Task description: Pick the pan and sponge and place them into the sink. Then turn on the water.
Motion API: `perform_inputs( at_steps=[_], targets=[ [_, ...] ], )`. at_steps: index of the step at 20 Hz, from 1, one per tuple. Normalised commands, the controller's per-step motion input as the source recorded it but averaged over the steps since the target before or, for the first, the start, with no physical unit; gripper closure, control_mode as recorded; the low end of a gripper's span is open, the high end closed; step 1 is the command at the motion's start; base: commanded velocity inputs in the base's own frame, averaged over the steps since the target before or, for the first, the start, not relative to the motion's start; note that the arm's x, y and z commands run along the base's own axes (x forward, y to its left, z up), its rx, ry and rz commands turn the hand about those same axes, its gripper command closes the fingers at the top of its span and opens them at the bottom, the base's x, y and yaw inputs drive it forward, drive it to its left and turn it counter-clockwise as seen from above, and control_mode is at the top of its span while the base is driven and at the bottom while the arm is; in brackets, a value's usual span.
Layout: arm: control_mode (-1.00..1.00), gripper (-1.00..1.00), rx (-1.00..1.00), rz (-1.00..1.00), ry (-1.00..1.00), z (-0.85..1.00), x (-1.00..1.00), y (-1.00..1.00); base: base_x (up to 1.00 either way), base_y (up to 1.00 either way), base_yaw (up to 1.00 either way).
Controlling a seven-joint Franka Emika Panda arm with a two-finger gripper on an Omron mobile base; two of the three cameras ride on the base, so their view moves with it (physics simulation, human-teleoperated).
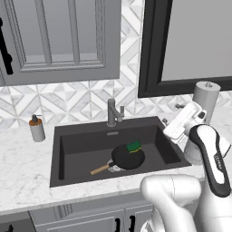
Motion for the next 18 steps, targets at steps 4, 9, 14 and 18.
perform_inputs(
  at_steps=[4,9,14,18],
  targets=[
    [-1.0,-1.0,0.31,-0.01,0.33,-0.22,0.0,0.0,0.0,0.0,0.0],
    [-1.0,-1.0,0.19,0.0,0.2,-0.53,0.0,0.01,0.0,0.0,0.0],
    [-1.0,-1.0,0.17,0.01,0.0,-0.57,0.05,0.06,0.0,0.0,0.0],
    [-1.0,-1.0,0.06,0.01,0.0,-0.53,0.37,0.36,0.0,0.0,0.0]
  ],
)
